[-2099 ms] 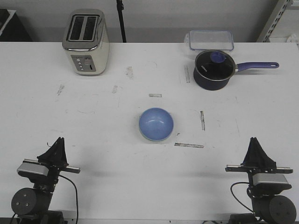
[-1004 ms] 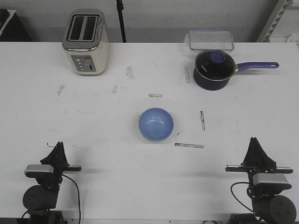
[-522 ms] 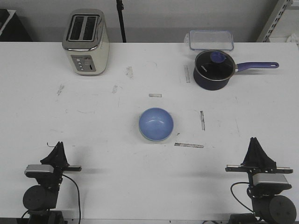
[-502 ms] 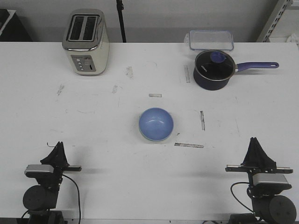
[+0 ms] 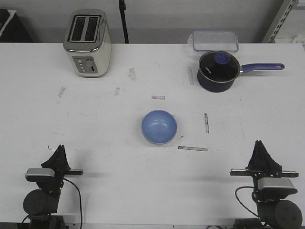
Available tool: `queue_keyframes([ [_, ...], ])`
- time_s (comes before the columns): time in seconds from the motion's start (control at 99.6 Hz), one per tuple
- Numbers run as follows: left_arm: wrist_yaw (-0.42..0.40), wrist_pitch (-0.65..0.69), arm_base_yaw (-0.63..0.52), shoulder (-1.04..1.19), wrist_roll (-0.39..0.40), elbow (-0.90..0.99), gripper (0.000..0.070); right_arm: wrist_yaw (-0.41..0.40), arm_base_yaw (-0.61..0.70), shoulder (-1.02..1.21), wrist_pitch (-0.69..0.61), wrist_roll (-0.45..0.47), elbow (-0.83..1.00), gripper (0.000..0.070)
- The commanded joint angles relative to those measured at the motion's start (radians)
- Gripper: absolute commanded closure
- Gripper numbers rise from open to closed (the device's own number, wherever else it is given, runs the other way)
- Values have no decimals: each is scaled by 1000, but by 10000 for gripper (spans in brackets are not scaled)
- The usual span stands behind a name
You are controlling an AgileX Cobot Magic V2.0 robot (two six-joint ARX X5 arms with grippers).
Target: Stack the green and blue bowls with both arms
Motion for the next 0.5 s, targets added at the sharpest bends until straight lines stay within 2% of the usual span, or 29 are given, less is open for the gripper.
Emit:
queue_keyframes([
  [0.0, 1, 12, 1, -2, 2, -22, 697, -11, -6, -20, 16, -9, -33, 691],
  [0.141, 1, 12, 1, -2, 2, -22, 698, -16, -33, -83, 103, -10, -156, 691],
  [0.492, 1, 12, 1, -2, 2, -22, 697, -40, -32, -93, 124, -10, -326, 691],
])
